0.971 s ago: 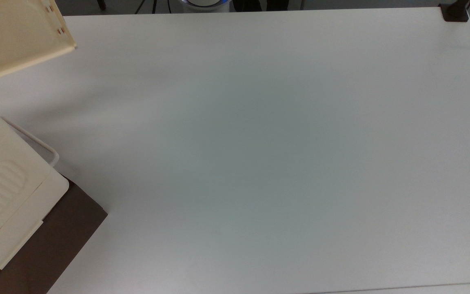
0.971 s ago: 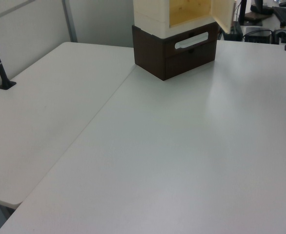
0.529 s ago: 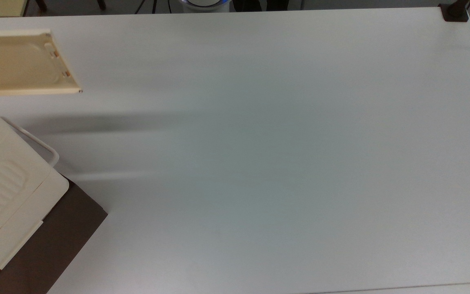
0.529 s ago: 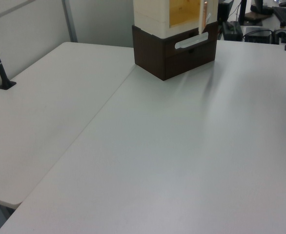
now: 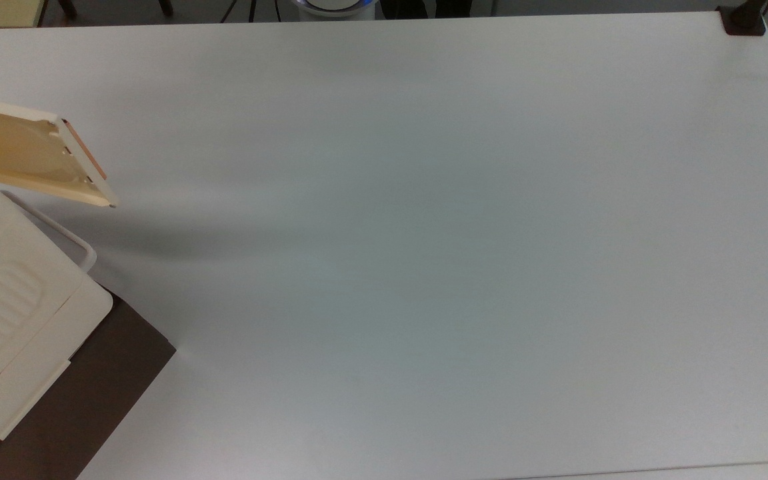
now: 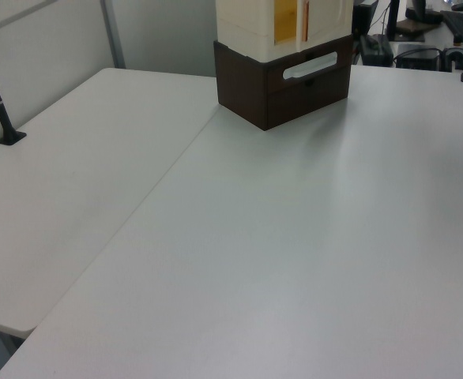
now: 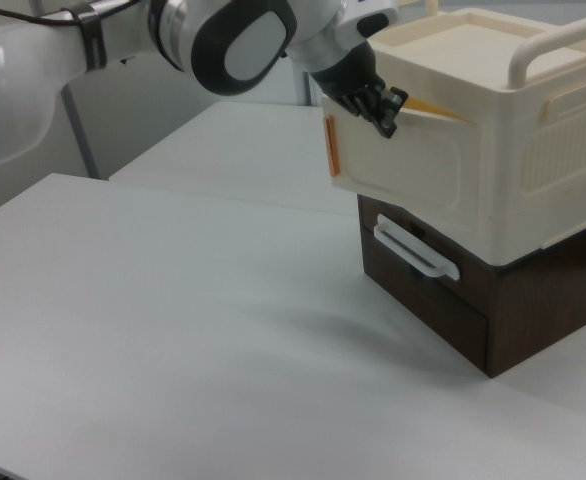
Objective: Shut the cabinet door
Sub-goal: 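Push the door with the gripper, swinging it shut against the cabinet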
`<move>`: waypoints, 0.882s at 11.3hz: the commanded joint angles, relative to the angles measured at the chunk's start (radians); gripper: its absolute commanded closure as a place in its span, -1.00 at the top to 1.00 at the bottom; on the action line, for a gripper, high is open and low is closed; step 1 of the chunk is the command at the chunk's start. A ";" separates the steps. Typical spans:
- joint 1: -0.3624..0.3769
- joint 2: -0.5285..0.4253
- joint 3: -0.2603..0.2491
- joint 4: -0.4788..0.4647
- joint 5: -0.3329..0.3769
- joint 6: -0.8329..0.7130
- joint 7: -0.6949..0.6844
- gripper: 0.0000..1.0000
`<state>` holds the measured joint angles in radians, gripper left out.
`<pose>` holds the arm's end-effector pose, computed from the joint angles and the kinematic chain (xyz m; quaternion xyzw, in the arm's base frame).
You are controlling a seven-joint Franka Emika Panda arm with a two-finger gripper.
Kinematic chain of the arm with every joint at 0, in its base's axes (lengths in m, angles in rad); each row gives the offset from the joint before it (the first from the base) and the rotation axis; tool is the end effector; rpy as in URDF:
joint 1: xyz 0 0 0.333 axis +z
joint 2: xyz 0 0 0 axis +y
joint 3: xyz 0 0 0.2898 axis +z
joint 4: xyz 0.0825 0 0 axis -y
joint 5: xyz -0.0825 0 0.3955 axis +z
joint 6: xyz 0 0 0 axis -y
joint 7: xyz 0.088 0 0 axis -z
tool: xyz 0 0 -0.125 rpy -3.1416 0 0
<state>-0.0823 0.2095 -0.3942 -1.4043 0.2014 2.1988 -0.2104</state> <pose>0.6194 -0.2768 0.6190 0.9429 -0.1432 0.2975 0.0445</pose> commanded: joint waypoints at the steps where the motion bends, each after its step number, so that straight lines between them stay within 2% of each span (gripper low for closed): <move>1: 0.010 0.022 0.008 -0.013 0.018 0.122 0.013 -1.00; 5: 0.009 0.031 0.008 -0.016 0.024 0.219 0.013 -1.00; 10: 0.004 0.047 0.008 -0.025 0.024 0.228 0.009 -1.00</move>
<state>-0.0805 0.2506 -0.3864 -1.4061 0.2089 2.3890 -0.2093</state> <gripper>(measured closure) 0.991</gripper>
